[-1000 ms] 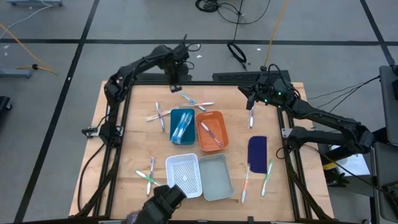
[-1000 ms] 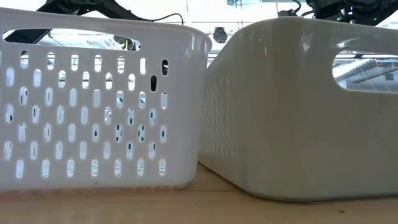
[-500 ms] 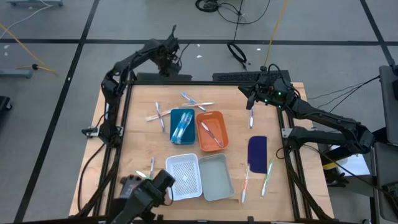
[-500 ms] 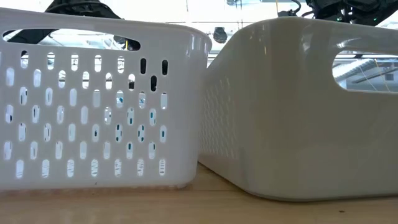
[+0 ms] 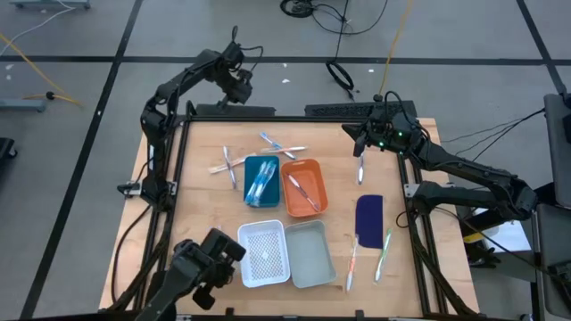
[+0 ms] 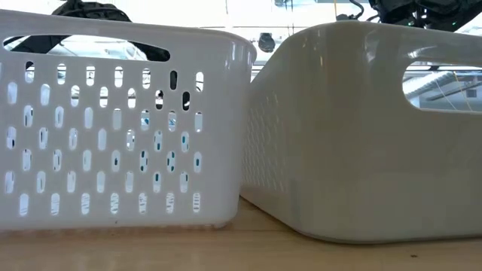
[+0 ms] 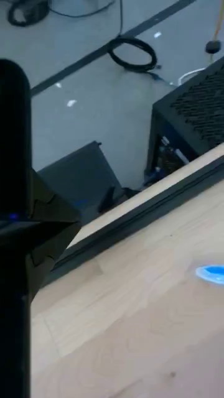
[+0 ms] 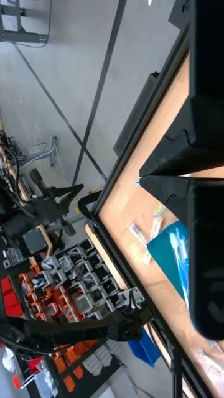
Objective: Pick & Place Toothbrushes
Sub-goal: Put the violet toothbrush into the orange bin
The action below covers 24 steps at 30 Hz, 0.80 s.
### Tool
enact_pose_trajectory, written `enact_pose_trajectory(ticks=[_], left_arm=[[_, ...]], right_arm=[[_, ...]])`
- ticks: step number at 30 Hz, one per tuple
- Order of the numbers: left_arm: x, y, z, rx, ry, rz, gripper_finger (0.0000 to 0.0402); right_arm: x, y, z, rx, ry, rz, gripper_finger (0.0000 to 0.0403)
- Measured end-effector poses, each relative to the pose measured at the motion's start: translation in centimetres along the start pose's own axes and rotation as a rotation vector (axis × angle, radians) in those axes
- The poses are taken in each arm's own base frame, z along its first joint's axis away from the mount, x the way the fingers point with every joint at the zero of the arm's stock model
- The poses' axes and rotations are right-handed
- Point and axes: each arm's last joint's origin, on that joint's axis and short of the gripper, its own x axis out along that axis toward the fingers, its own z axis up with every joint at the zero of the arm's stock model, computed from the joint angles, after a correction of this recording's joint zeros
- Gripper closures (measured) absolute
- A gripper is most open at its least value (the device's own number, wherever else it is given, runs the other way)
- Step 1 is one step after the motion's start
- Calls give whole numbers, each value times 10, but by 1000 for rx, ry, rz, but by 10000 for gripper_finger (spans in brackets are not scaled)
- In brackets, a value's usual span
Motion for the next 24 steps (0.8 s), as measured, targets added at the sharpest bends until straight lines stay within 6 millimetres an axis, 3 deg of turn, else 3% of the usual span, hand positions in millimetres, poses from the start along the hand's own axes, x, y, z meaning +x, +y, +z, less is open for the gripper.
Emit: enact_pose_trajectory(ticks=[4, 9, 12, 20, 24], left_arm=[[0, -9, -8, 26, -91, -76, 396], [17, -21, -15, 199, -27, -174, 396], [22, -23, -16, 214, -59, -169, 396], [23, -27, -7, 245, -209, -184, 396], [24, -31, 12, 293, -318, -206, 396]], right_arm=[[0, 0, 0, 22, -1, -3, 403], [0, 0, 0, 49, -1, -8, 403], [0, -1, 0, 69, -9, -27, 403], [0, -2, -1, 93, 4, -38, 403], [0, -3, -3, 129, 15, -67, 403]])
